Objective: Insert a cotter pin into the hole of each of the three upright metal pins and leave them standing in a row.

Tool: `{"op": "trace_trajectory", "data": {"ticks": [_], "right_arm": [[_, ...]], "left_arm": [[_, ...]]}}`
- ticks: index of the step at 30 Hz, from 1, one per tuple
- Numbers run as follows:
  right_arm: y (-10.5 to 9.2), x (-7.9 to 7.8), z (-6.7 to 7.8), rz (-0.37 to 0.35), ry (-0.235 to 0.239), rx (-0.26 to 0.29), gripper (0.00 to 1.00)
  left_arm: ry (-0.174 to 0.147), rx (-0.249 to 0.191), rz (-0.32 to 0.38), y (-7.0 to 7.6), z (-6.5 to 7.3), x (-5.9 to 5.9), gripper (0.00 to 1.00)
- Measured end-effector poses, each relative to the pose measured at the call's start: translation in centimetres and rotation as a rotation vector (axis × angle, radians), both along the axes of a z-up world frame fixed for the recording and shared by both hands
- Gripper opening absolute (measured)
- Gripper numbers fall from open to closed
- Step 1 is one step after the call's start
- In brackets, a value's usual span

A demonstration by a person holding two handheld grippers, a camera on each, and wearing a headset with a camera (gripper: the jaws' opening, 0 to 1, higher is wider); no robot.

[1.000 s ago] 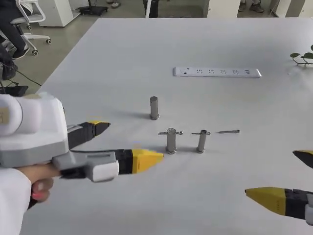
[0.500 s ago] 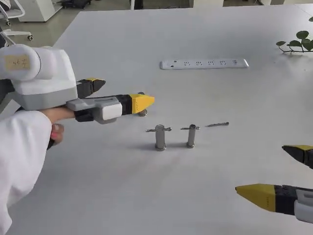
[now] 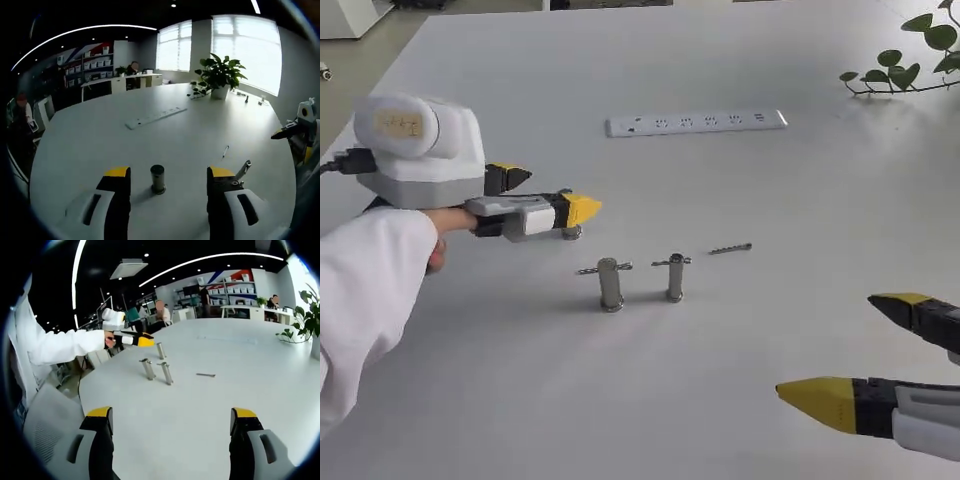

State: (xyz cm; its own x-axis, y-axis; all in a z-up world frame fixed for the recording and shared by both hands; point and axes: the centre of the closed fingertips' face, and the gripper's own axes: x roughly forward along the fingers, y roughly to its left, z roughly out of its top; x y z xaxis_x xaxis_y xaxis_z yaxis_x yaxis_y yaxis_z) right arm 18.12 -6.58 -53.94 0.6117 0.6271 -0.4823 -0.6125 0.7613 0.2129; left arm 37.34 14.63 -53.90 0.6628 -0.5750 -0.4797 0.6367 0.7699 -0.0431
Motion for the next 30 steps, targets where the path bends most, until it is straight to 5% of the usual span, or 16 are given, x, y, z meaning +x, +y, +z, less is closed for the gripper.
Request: {"op": "trace_trajectory", "data": {"ticks": [6,14,18,30], "right_arm": [[0.4,-0.2,-0.1,0.014,0.009,0.004,0.96],[0.3,-0.5,-0.6,0.007,0.028,0.009,0.95],[0.3,-0.5,-0.6,0.001,0.030,0.019,0.95],[0.0,-0.8,-0.6,-0.003,0.036,0.026,0.95]], "left_arm": [[0.031,0.056,0.024,0.2,-1.9,0.9,0.46],[0.027,0.093,0.031,-0.1,-2.9,1.4,0.34],[0.053,0.084,0.042,0.0,-3.8,1.8,0.25],[0.018,0.094,0.089,-0.3,-3.5,2.7,0.13]]}}
